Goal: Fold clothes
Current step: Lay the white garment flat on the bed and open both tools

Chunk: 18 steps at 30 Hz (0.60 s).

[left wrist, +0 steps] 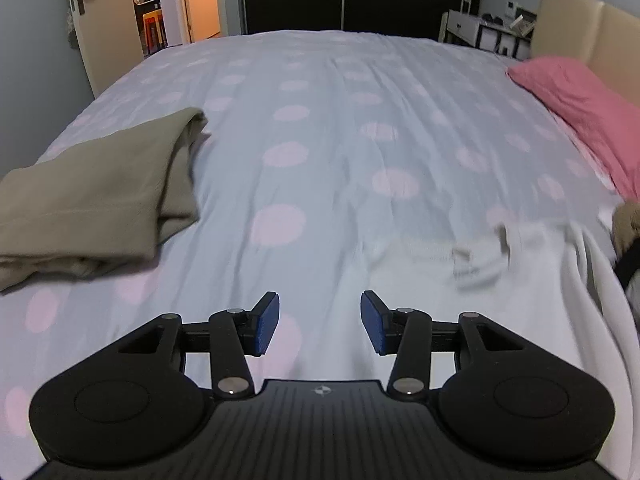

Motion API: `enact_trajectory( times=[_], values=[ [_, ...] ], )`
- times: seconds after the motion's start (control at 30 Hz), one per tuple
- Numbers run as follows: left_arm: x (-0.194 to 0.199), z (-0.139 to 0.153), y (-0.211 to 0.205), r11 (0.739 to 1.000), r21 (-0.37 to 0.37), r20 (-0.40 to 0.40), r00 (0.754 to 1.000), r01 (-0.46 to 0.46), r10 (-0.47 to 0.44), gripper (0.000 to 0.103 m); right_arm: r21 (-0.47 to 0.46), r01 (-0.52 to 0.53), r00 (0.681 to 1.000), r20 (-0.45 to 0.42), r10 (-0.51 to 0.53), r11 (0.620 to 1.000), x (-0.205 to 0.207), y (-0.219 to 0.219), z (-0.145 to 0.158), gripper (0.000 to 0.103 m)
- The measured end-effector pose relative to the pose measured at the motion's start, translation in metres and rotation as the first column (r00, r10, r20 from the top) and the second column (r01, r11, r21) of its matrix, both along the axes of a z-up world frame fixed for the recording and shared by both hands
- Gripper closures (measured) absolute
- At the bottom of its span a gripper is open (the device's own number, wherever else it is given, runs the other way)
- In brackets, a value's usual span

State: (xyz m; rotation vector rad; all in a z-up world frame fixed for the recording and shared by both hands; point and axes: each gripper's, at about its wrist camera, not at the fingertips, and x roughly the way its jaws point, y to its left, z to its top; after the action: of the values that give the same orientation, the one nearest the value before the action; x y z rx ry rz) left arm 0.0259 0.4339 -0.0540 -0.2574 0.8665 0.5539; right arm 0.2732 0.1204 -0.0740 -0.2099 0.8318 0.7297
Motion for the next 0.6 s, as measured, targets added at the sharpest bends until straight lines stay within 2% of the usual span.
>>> enact_trajectory(
  times=[0.13, 0.4, 0.5, 0.6],
  values=[
    [-0.041, 0.000, -0.024, 0.999, -0.036, -0.026, 1.000, 0.013, -0.014, 0.056, -0.025, -0.018, 0.997, -0.074, 0.016, 1.000, -0.032, -0.036, -0.003, 0.048],
    [-0.113, -0.022, -0.093, 0.988, -0.149, -0.105, 0.993, 0.030, -0.047, 0.054, -0.048, -0.060, 0.972, -0.229, 0.047, 0.997, -0.118, -0.096, -0.020, 0.044],
    [-0.136, -0.036, -0.121, 0.984, -0.177, -0.136, 0.989, 0.036, -0.060, 0.054, -0.055, -0.087, 0.965, -0.251, 0.071, 0.995, -0.152, -0.112, -0.029, 0.042],
    [-0.157, -0.048, -0.145, 0.984, -0.171, -0.153, 0.986, 0.038, -0.065, 0.054, -0.079, -0.116, 0.961, -0.259, 0.092, 0.990, -0.184, -0.126, -0.040, 0.041]
  ],
)
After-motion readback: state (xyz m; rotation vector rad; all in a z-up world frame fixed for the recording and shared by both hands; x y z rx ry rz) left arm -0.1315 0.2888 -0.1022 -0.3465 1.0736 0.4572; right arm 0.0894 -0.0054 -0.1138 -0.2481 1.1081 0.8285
